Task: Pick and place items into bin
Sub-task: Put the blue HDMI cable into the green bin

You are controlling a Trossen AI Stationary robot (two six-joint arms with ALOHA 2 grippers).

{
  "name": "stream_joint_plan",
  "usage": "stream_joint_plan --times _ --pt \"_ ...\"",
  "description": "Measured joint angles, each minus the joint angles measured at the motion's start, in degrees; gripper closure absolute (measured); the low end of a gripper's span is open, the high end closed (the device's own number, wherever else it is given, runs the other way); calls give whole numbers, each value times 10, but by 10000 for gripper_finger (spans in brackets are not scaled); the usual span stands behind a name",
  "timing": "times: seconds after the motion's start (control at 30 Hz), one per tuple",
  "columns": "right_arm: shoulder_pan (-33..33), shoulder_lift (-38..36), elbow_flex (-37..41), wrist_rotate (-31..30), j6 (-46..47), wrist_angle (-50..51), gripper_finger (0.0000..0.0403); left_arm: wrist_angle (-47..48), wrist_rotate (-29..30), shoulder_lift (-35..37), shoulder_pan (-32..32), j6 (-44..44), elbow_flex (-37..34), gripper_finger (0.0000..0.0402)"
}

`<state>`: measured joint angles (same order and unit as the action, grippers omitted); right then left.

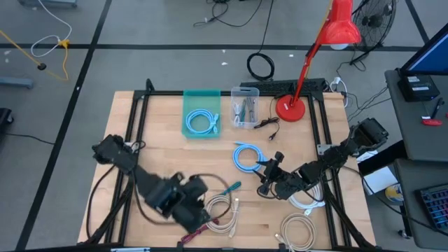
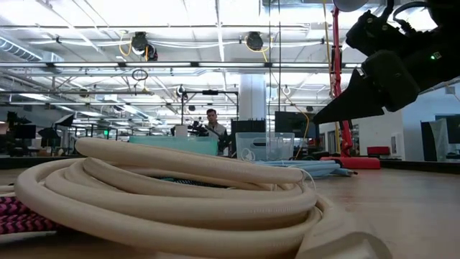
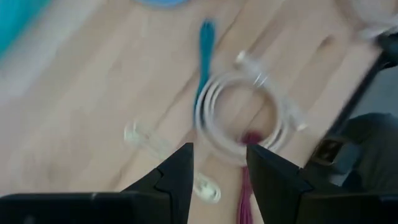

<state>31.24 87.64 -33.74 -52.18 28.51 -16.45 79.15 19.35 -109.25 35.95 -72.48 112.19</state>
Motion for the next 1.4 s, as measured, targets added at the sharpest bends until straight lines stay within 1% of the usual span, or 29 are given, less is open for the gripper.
stream_joint_plan --times 0.17,0.3,0.4,0.5,0.63,0.67,0.8,0.83,0.9,1.07,1.2,1.27,1.4 --pt "-2 0 0 -1 3 -6 236 -25 -75 0 22 -105 -130 250" --pt "-2 0 0 -2 -19 -35 236 -102 -129 -1 30 -144 -213 250" --pt "-2 0 0 -2 -34 -50 236 -172 -137 -1 34 -152 -250 250" --pt "-3 0 0 -2 -38 -54 236 -206 -133 -1 35 -160 -267 250" --pt "-5 0 0 -1 -41 -54 236 -207 -111 -4 32 -162 -278 250" --pt "-5 0 0 -1 -41 -53 236 -207 -96 -4 32 -162 -278 250" --pt "-5 0 0 -1 -41 -53 236 -213 -3 -4 32 -147 -279 250" --pt "-5 0 0 -1 -41 -53 236 -213 11 -4 32 -150 -279 250" --pt "-5 0 0 -1 -41 -52 236 -207 21 -4 29 -158 -279 250" --pt "-5 0 0 0 -41 -52 236 -182 18 -4 23 -177 -279 250" --pt "-5 0 0 0 -40 -51 236 -174 40 -4 16 -178 -279 250" --pt "-8 0 0 2 -38 -48 236 -175 60 -4 10 -174 -279 250" --pt "-31 0 0 61 -72 -30 236 -179 90 -4 -1 -153 -279 250"
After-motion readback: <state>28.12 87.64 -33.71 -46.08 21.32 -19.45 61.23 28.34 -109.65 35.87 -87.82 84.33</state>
